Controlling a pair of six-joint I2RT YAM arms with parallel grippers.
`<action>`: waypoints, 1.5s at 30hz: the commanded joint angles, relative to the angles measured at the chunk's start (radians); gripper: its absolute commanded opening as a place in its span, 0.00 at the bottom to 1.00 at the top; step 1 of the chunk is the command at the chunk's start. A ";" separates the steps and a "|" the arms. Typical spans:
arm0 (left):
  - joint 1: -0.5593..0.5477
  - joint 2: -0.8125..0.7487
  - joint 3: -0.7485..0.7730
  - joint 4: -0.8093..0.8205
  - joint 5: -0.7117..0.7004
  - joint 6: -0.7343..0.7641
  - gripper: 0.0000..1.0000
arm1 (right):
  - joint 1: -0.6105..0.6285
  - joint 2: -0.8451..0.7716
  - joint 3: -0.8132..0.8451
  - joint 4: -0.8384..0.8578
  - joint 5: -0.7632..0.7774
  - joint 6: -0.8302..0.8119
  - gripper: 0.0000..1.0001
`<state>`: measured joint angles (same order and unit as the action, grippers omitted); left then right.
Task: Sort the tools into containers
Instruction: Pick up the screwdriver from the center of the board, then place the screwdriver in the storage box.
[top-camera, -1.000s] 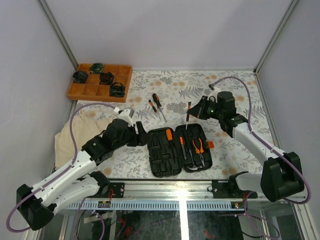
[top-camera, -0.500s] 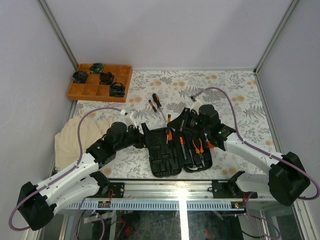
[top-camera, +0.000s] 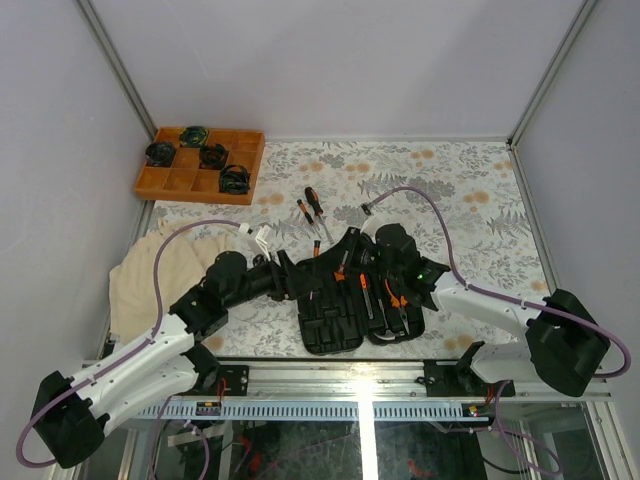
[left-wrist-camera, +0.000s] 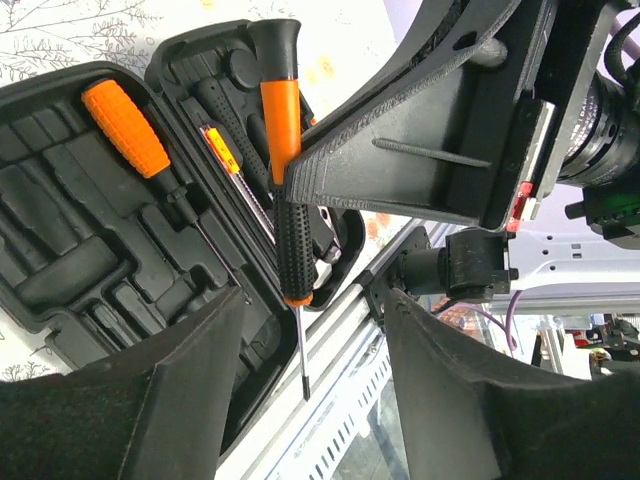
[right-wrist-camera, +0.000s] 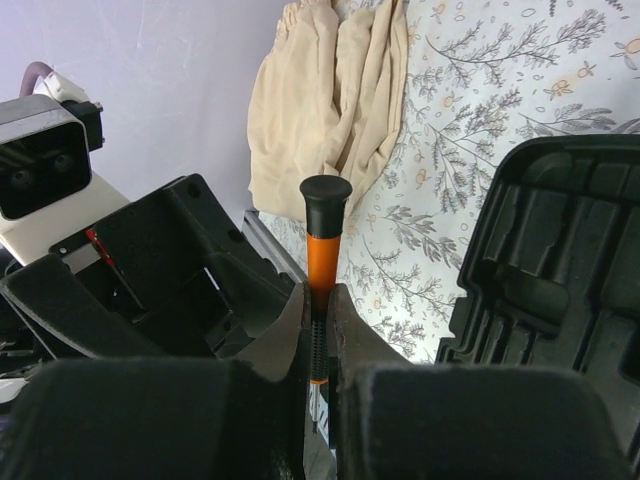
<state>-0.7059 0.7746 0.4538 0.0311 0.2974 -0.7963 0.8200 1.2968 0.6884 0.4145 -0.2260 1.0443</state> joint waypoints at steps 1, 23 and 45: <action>-0.001 -0.009 -0.007 0.077 0.020 0.001 0.54 | 0.026 0.012 0.043 0.092 0.028 0.031 0.00; -0.002 0.012 0.015 0.041 -0.022 -0.004 0.00 | 0.068 -0.067 0.033 -0.027 0.118 0.008 0.28; -0.002 0.034 0.018 0.045 0.023 0.006 0.00 | 0.069 0.034 0.059 0.039 0.114 0.009 0.35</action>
<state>-0.7067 0.8036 0.4526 0.0238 0.2905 -0.8059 0.8829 1.3067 0.7040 0.3965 -0.1169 1.0580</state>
